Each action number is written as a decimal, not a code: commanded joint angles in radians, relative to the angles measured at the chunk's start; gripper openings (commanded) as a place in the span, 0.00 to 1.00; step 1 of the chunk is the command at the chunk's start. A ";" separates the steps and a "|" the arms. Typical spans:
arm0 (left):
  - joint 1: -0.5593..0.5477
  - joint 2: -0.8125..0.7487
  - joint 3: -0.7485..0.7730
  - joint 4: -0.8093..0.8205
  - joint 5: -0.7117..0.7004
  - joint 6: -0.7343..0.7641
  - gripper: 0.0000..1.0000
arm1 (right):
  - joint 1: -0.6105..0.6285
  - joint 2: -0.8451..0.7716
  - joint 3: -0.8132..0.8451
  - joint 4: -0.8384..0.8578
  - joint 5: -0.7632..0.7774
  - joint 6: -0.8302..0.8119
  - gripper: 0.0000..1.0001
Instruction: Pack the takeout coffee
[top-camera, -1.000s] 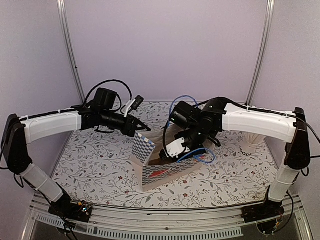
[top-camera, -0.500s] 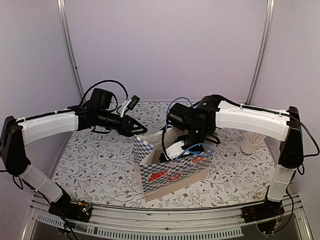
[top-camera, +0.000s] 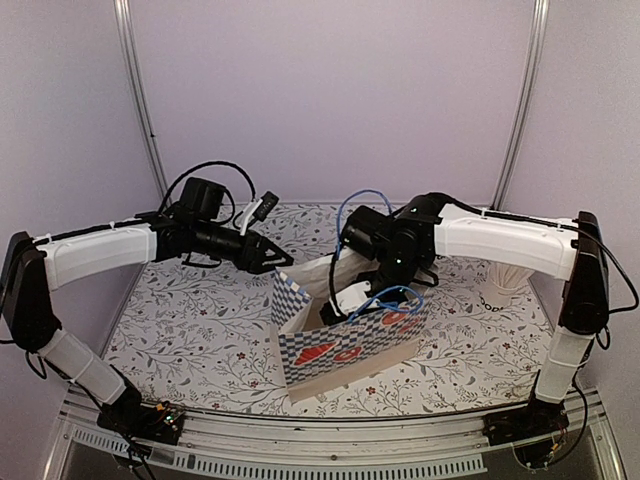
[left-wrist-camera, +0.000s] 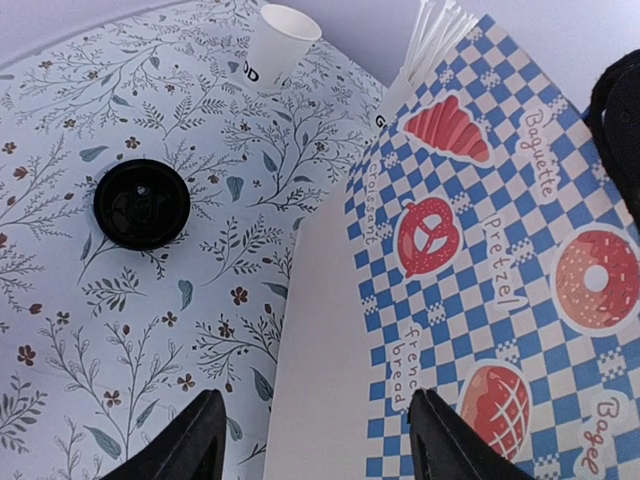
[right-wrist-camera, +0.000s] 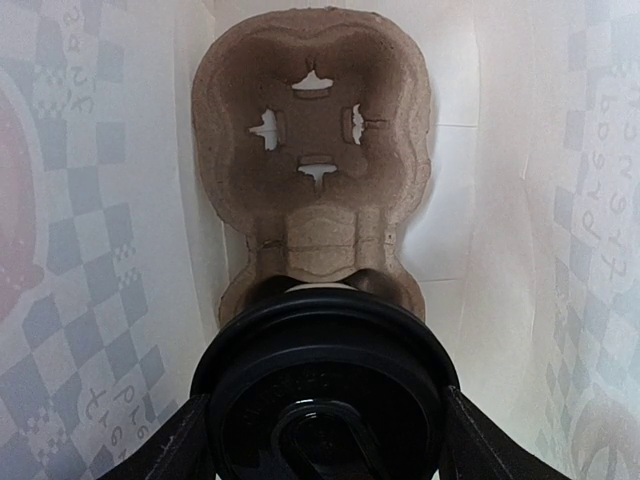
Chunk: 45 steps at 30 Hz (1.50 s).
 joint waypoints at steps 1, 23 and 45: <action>0.014 -0.017 -0.012 -0.005 0.002 0.010 0.65 | -0.007 0.116 -0.094 -0.044 -0.066 0.023 0.48; 0.021 -0.073 0.005 -0.057 -0.045 -0.003 0.65 | -0.006 0.118 -0.139 0.121 0.078 0.171 0.48; 0.026 -0.064 0.065 -0.102 -0.079 0.014 0.66 | 0.001 0.083 -0.234 0.248 0.095 0.222 0.50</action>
